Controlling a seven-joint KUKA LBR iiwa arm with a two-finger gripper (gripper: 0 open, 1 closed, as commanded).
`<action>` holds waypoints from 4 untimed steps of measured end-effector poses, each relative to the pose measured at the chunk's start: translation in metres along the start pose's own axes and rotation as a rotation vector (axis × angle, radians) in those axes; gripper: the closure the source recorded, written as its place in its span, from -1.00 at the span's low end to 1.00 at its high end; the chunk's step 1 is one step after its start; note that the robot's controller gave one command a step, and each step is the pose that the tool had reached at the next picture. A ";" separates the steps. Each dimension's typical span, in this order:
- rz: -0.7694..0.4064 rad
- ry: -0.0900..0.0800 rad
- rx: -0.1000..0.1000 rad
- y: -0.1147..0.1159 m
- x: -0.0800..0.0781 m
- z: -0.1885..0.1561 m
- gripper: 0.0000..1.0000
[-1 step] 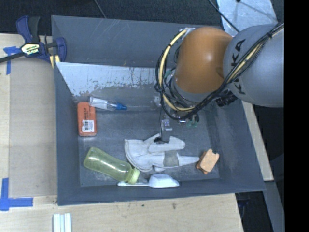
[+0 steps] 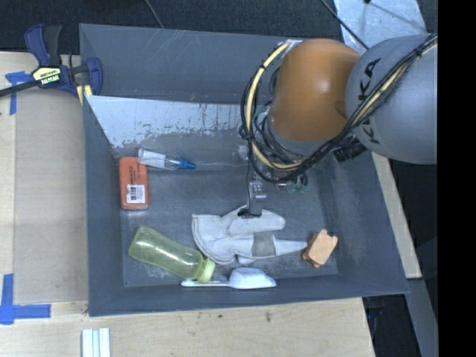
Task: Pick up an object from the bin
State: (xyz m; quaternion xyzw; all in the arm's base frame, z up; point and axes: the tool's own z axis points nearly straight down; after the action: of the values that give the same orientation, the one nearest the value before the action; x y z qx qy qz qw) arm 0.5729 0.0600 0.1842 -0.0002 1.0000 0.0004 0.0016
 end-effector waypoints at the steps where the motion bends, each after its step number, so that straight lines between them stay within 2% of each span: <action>1: -0.055 -0.007 0.000 -0.008 0.014 0.036 -1.00; 2: -0.109 -0.004 0.001 -0.028 0.021 0.096 -1.00; 3: -0.108 -0.001 0.001 -0.026 0.005 0.111 1.00; 4: -0.108 -0.001 0.000 -0.026 0.005 0.111 1.00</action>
Offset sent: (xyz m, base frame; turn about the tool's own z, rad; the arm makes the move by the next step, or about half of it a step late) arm -0.0243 -0.0345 -0.1142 -0.1235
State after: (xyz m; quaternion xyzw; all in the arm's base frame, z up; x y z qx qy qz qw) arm 0.5681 0.0337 0.0732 -0.0539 0.9985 0.0001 0.0023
